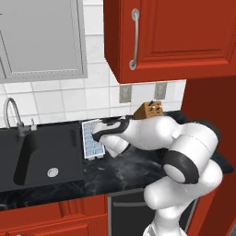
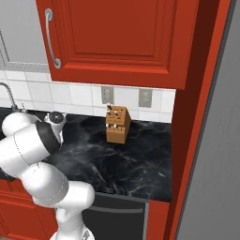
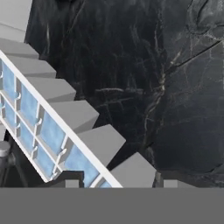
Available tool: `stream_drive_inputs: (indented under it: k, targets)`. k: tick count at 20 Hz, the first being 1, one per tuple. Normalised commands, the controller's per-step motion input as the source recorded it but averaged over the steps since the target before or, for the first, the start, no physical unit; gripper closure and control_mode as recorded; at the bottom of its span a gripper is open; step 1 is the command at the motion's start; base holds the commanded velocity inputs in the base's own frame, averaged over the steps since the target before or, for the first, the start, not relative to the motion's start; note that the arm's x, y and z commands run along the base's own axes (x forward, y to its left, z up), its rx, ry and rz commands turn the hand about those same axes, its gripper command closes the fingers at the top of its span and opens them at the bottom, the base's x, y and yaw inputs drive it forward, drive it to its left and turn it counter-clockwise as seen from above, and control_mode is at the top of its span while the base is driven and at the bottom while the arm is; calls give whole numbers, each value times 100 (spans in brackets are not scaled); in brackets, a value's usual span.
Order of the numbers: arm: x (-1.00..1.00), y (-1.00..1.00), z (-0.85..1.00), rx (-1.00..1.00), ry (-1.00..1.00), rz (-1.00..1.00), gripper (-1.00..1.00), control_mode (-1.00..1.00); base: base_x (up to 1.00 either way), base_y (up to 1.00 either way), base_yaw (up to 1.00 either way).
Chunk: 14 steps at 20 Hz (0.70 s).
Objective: The ice cube tray has been filled with water. Take the tray and place it in the freezer to make ice. Close the freezer door after placing the tray.
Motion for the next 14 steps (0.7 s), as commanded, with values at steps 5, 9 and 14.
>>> stream_drive_inputs:
  k: [5, 9, 14]
  targets:
    - [-20, -1, 56, 0, -11, 0, 100, -100, 0, 0, 0]
    - [-20, -4, 56, 0, -3, 0, 100, -100, 0, 0, 0]
    - [-21, -13, 49, 1, 0, 3, 100, -100, 0, 0, 0]
